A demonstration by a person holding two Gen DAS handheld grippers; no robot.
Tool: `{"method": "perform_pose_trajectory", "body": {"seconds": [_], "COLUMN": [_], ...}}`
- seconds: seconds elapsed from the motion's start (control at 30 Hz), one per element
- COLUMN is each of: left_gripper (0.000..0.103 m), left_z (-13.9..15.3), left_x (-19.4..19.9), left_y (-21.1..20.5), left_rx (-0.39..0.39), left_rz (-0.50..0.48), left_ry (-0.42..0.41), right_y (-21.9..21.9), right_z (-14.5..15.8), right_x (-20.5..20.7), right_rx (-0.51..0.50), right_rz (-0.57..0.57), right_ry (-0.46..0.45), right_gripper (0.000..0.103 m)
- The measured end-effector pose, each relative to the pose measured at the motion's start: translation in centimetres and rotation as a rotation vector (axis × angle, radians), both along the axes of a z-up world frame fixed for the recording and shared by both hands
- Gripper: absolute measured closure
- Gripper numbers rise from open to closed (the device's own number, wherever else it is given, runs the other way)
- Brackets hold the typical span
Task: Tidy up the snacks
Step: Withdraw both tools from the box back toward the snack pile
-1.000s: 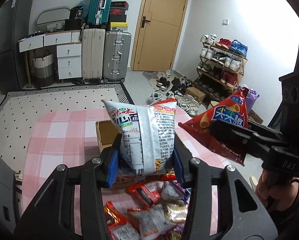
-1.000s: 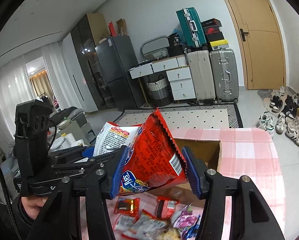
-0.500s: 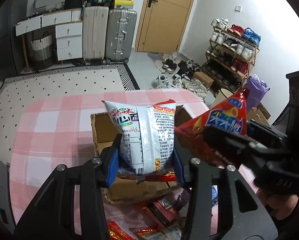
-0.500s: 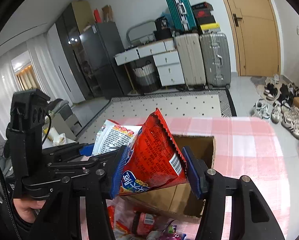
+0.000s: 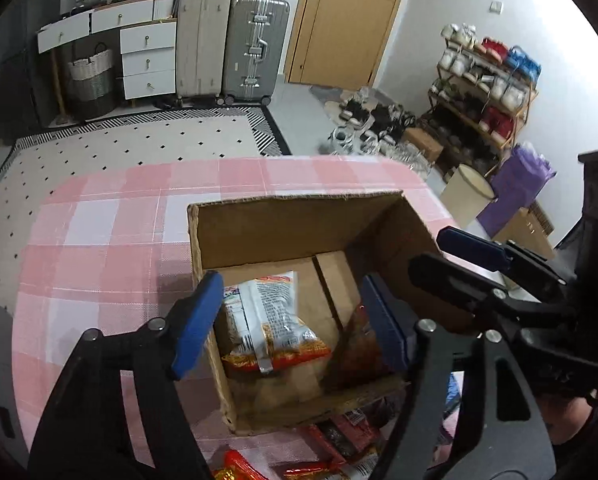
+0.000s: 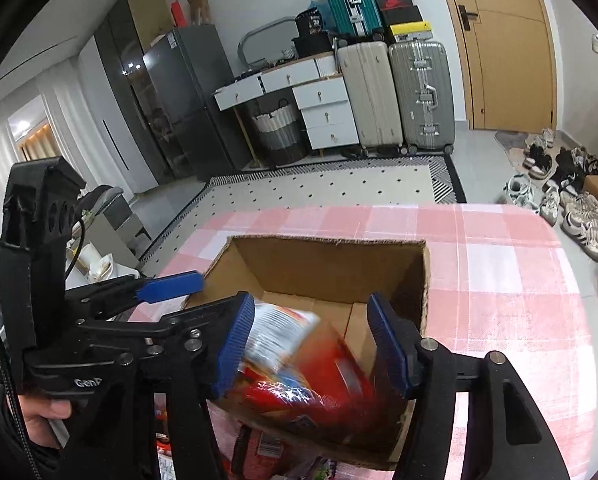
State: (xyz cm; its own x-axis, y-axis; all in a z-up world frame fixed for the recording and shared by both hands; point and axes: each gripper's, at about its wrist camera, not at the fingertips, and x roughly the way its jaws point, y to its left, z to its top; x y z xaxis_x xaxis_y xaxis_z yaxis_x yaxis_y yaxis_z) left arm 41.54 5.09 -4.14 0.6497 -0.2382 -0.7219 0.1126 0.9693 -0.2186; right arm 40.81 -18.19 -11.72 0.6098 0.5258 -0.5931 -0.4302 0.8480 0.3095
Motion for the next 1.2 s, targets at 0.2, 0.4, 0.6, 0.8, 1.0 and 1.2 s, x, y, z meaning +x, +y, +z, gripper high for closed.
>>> {"method": "perform_pose_trajectory", "body": {"seconds": [0.2, 0.4, 0.6, 0.8, 1.0, 1.2], "left_gripper": [0.026, 0.024, 0.022, 0.020, 0.019, 0.016], "left_z": [1.5, 3.6, 6.2, 8.3, 9.1, 9.2], "left_x": [-2.6, -9.3, -14.2, -19.5, -24.9, -29.9], "left_y": [0.7, 0.5, 0.3, 0.0, 0.3, 0.3], "left_rx": [0.000, -0.007, 0.007, 0.019, 0.010, 0.006], "left_rz": [0.027, 0.039, 0.044, 0.056, 0.074, 0.089], "left_ry": [-0.052, -0.108, -0.153, -0.204, -0.243, -0.261], "right_y": [-2.0, -3.7, -4.8, -5.4, -5.8, -6.1], "right_z": [1.8, 4.7, 7.2, 8.9, 9.8, 9.8], "right_x": [-1.7, -5.5, -9.9, -14.7, -19.2, -23.5], "right_rx": [0.035, 0.064, 0.071, 0.079, 0.076, 0.081], "right_rz": [-0.040, -0.056, -0.058, -0.041, -0.033, -0.026], "right_ry": [-0.042, -0.098, -0.155, -0.208, -0.258, -0.284], "right_gripper": [0.042, 0.040, 0.035, 0.031, 0.025, 0.017]}}
